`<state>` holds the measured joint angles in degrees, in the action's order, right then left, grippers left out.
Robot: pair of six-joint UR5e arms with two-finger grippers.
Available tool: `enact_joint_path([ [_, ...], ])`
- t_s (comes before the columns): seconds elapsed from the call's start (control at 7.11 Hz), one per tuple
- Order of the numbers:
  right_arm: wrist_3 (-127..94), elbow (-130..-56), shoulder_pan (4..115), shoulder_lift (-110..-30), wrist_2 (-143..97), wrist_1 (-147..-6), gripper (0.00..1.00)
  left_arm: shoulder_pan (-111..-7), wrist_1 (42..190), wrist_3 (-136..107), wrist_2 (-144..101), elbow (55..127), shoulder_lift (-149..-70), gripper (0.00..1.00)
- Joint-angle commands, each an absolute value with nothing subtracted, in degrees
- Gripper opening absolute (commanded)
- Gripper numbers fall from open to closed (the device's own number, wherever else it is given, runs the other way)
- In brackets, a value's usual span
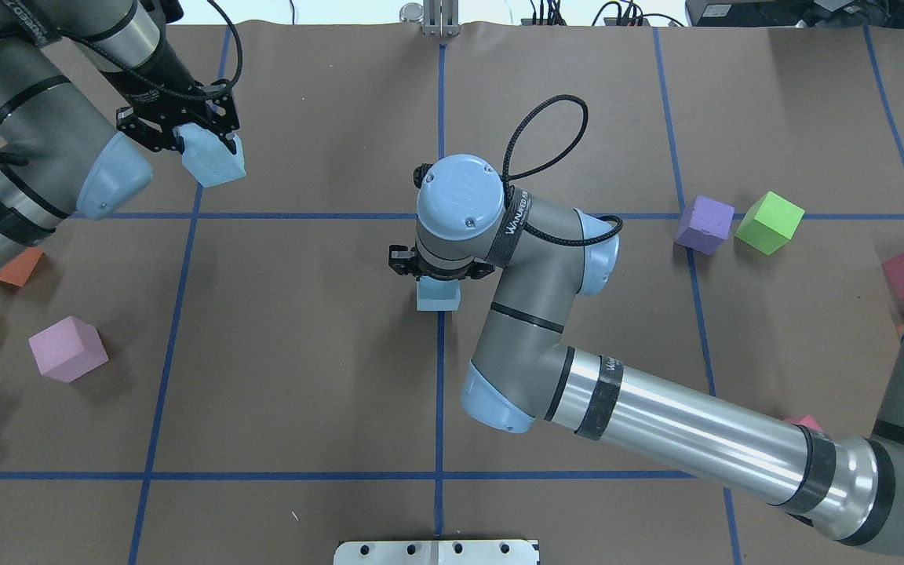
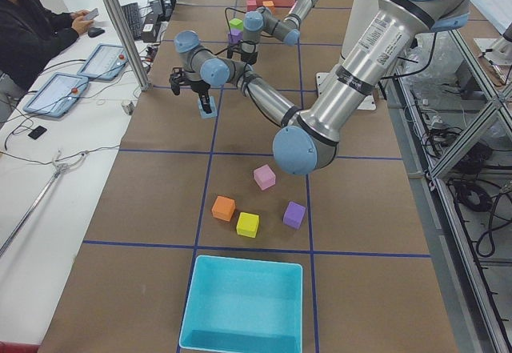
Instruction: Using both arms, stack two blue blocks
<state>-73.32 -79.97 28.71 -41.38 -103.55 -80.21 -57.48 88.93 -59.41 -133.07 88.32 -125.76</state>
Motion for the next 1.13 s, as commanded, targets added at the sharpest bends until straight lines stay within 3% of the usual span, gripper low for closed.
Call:
enact_joint_path([
  [0.0,-74.0,-79.89,28.65,-41.4,-103.8,-80.68,0.56,-57.48,88.94,-59.41,-133.07,88.42,-125.68,0.56],
  [0.14,-74.26,-79.89,28.57,-41.4,-103.8,-80.68,0.92,-57.48,88.95,-59.41,-133.07,88.5,-125.68,0.56],
  [0.28,-74.18,-79.98,28.65,-41.48,-103.97,-80.6,1.0,-57.48,88.95,-59.41,-133.07,88.51,-125.68,0.56],
  [0.7,-73.57,-81.55,31.18,-41.75,-107.63,-80.77,1.0,-57.39,88.86,-59.68,-132.98,89.29,-125.77,0.56],
  [0.99,-70.86,-90.31,38.46,-48.74,-115.37,-81.12,1.0,-56.69,88.77,-60.38,-132.54,89.74,-128.13,0.56],
])
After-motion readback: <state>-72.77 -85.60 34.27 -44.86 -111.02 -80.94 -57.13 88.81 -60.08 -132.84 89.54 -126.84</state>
